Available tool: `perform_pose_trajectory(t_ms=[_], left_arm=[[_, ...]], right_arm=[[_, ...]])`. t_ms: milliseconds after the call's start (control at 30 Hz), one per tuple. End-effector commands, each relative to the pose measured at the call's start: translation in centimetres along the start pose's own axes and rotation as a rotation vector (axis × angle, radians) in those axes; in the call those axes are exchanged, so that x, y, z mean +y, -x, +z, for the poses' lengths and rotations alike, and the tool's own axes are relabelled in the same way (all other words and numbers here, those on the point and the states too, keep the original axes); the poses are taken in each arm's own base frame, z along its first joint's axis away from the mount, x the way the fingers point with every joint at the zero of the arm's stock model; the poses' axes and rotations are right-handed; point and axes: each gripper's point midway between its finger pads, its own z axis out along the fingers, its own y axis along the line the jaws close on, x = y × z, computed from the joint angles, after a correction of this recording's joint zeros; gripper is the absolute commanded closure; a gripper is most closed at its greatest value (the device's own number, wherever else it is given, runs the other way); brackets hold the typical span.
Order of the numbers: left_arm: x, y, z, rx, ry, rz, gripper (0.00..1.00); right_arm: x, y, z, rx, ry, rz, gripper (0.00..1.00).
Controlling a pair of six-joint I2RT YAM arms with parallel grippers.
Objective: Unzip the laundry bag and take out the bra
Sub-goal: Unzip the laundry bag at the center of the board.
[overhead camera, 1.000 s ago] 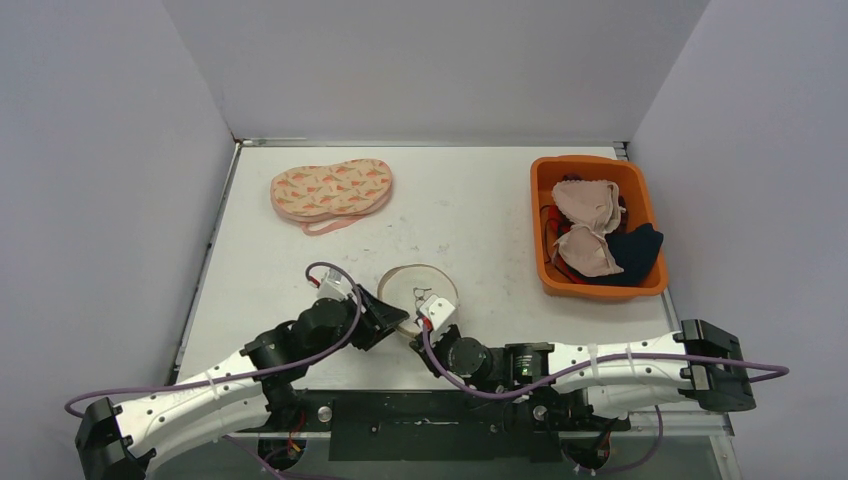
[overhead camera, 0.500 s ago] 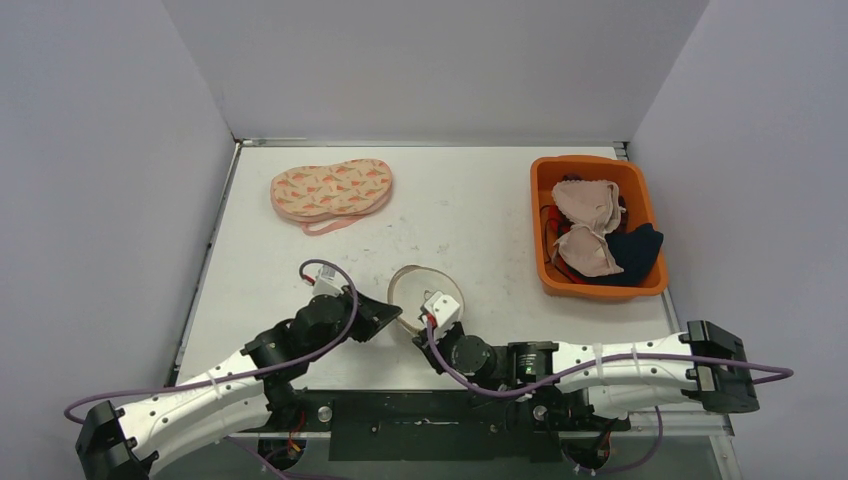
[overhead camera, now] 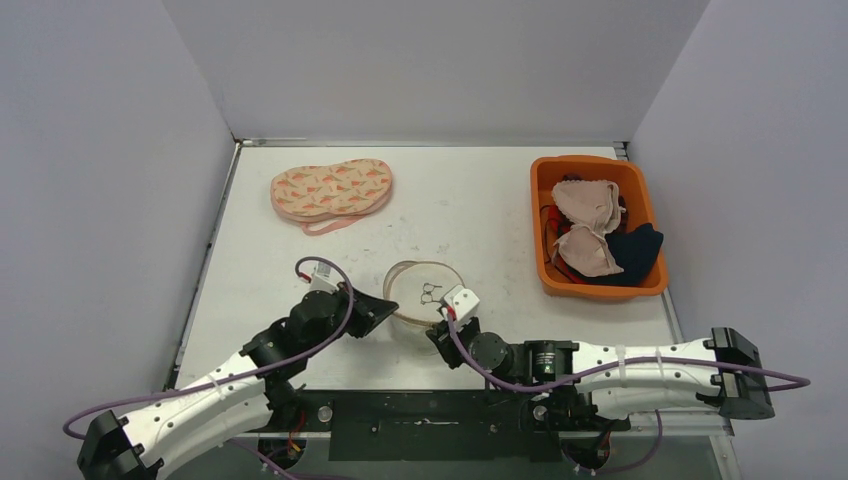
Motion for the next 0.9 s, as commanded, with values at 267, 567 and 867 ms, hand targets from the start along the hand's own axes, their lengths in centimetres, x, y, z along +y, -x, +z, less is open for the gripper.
perform_pose_trajectory(t_ms=[267,567,867], left_arm=[[-3.2,0.5,1.1,0.081,-0.078,0.132,0.59],[-4.5,-2.5,-2.9,0.157,-0.118,0.168,0.20],[-4.8,-4.1,-1.9,0.122,-0.114,0.138,0.22]], right_arm=[[-1.8,0.6,-0.6,-0.032,-0.051,0.049,0.95],[-1.0,1.3,-0.4,-0.040,-0.019,0.040,0.95],[0.9,2.0,0.6,-0.042,0.053,0.014,0.95]])
